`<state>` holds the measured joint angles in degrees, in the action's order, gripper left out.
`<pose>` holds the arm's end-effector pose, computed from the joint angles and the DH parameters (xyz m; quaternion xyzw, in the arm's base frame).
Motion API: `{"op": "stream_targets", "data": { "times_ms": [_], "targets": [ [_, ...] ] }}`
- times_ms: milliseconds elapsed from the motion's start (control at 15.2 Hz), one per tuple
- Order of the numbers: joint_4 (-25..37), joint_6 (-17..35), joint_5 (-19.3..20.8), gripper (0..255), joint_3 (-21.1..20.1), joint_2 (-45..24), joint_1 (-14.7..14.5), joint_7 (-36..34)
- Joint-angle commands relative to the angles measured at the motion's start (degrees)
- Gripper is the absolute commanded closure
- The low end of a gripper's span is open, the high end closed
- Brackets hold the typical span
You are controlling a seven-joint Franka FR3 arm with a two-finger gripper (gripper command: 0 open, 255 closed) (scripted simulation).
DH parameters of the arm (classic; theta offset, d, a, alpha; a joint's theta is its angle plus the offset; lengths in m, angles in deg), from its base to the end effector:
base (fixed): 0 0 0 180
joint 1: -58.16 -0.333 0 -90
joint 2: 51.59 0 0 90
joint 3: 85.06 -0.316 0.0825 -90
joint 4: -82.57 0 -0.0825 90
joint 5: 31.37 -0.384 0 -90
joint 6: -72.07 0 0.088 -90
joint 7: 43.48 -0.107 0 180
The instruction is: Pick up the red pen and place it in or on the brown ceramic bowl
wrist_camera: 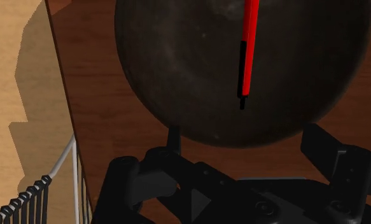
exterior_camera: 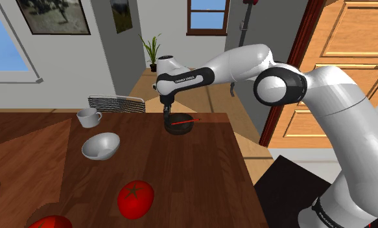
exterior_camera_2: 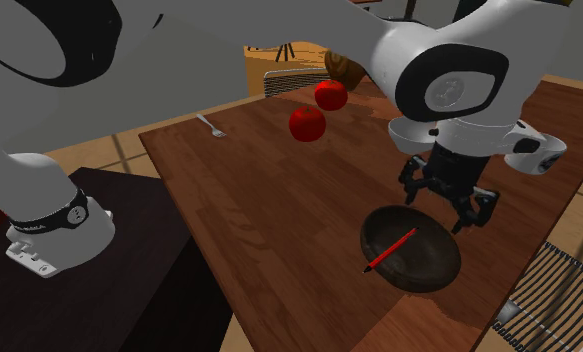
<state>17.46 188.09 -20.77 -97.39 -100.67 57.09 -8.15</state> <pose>0.7600 0.1180 0.2999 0.9105 0.4127 0.0234 0.0085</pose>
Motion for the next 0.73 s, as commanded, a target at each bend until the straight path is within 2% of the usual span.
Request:
{"op": "stream_targets", "data": {
  "times_ms": [0, 132, 660],
  "targets": [
    [0.37, -1.88, -0.23, 0, -0.20, 1.53, 0.07, 0.10],
    [1.54, -4.36, -0.48, 0, -0.38, 2.86, 0.06, 0.26],
    [1.54, -4.36, -0.48, 0, -0.38, 2.86, 0.06, 0.26]
  ]
}}
